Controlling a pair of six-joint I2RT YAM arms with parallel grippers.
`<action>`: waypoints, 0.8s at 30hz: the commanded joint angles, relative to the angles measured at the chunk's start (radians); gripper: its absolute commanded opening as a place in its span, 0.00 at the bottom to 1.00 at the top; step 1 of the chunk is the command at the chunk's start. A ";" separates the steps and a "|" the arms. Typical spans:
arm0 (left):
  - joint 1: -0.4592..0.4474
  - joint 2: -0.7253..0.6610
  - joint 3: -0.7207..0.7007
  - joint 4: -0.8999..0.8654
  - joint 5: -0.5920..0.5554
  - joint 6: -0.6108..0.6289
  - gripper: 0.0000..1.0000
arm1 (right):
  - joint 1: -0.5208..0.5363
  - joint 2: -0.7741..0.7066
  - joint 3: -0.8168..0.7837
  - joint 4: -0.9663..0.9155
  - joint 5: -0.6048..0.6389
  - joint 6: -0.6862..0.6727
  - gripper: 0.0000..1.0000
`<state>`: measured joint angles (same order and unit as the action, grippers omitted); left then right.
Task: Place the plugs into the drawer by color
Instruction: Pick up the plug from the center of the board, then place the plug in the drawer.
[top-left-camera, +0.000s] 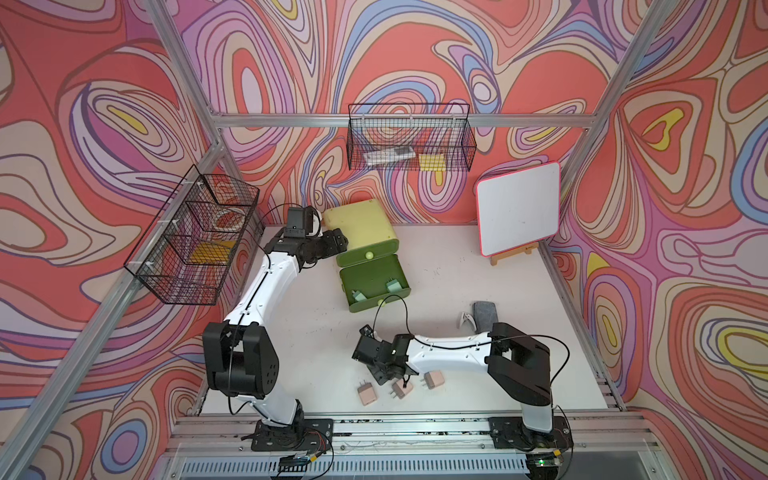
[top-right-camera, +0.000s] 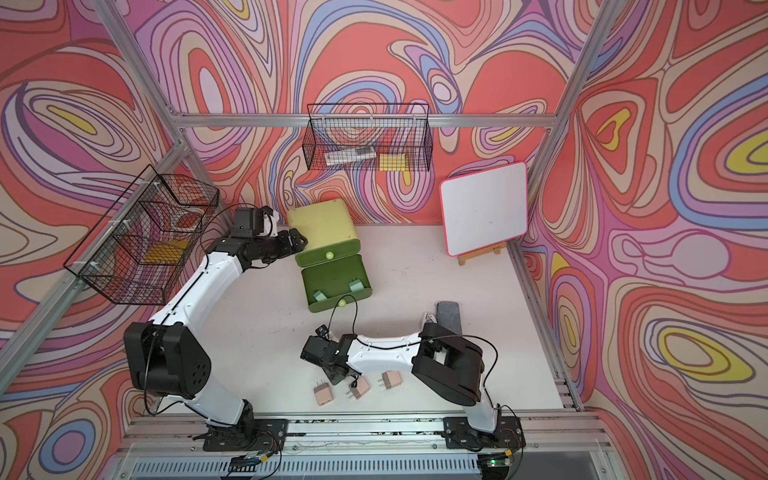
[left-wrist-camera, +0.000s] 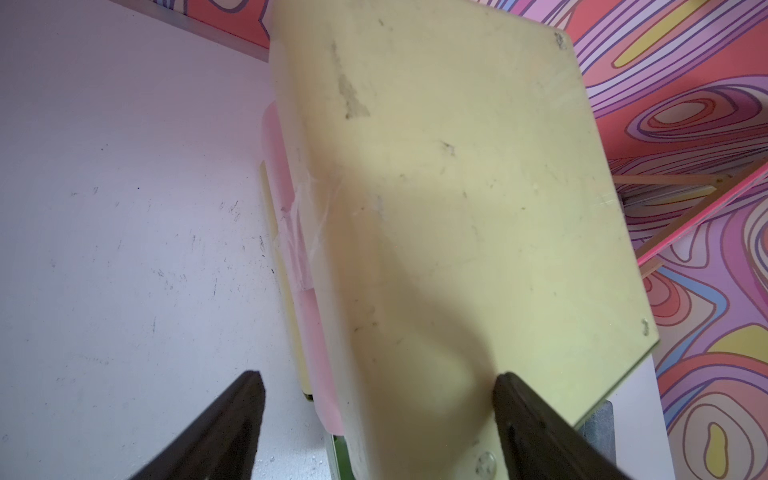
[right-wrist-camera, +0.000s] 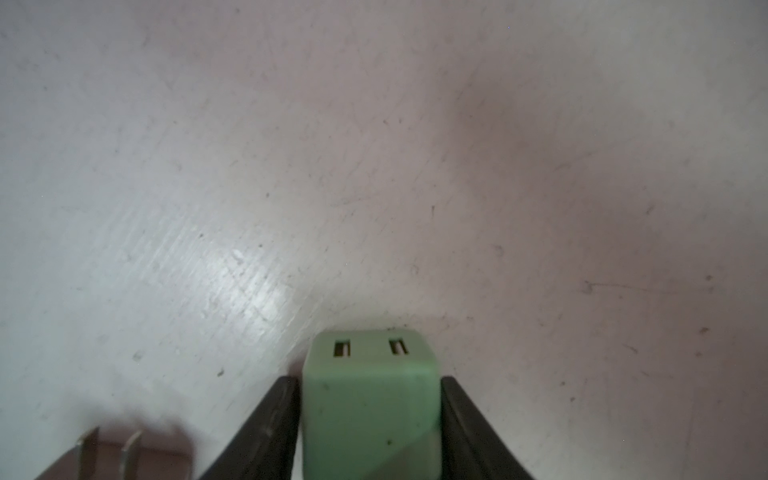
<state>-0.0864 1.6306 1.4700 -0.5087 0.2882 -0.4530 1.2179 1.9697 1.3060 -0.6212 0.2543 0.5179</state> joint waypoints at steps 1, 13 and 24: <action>-0.004 -0.006 -0.011 -0.011 0.008 0.002 0.86 | -0.010 -0.014 -0.005 0.001 0.022 -0.004 0.46; -0.004 -0.006 -0.008 -0.007 0.005 0.013 0.86 | -0.175 -0.183 0.183 -0.058 0.112 -0.135 0.37; -0.004 -0.001 -0.007 -0.009 0.012 0.006 0.86 | -0.322 0.021 0.493 -0.003 0.104 -0.230 0.37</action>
<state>-0.0864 1.6306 1.4700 -0.5087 0.2916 -0.4526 0.9142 1.9179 1.7584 -0.6205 0.3584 0.3092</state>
